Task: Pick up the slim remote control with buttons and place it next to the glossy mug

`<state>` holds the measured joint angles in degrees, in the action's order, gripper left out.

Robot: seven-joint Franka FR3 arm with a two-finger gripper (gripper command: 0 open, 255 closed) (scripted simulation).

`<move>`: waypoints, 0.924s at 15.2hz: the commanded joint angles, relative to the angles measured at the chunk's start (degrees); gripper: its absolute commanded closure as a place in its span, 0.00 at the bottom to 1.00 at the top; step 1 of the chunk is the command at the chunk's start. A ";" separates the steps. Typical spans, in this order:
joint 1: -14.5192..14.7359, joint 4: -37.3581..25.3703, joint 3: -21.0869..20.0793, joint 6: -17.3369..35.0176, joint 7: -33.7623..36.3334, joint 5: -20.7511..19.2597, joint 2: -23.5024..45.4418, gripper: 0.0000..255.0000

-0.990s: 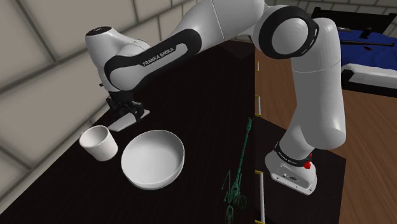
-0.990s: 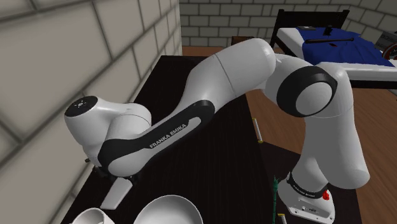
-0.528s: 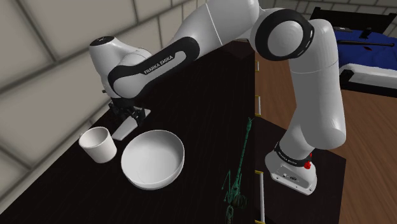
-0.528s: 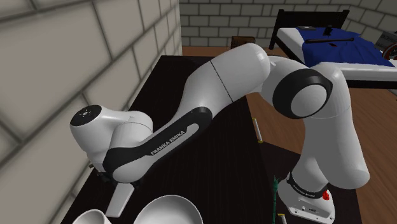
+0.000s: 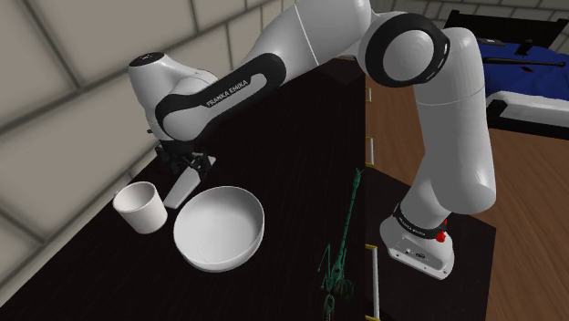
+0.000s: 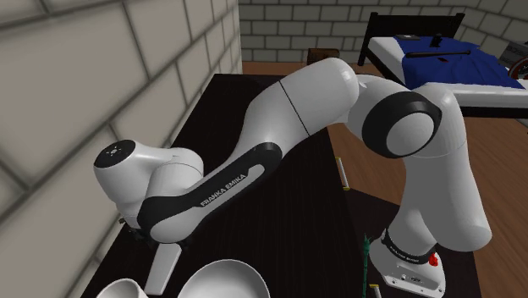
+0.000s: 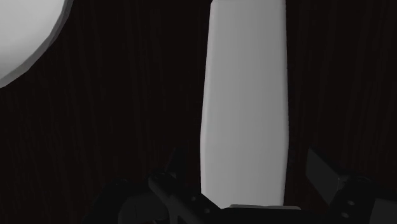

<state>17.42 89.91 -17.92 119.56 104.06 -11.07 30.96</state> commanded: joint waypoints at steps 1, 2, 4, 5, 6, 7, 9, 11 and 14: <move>0.00 0.01 0.00 0.00 0.00 0.00 0.00 0.00; -0.03 0.01 0.01 0.00 -0.03 0.01 -0.01 0.00; -0.14 -1.60 -0.33 -3.06 -0.40 0.59 -1.52 0.00; -0.16 -2.55 -0.48 -4.64 -0.57 0.86 -2.18 0.00; -0.17 -3.37 -0.58 -5.91 -0.70 1.05 -2.65 0.00; -0.17 -3.37 -0.58 -5.91 -0.71 1.05 -2.65 0.00; -0.17 -3.37 -0.58 -5.91 -0.71 1.06 -2.66 0.00; -0.17 -3.37 -0.58 -5.91 -0.71 1.06 -2.65 0.00; -0.17 -3.37 -0.58 -5.91 -0.71 1.05 -2.65 0.00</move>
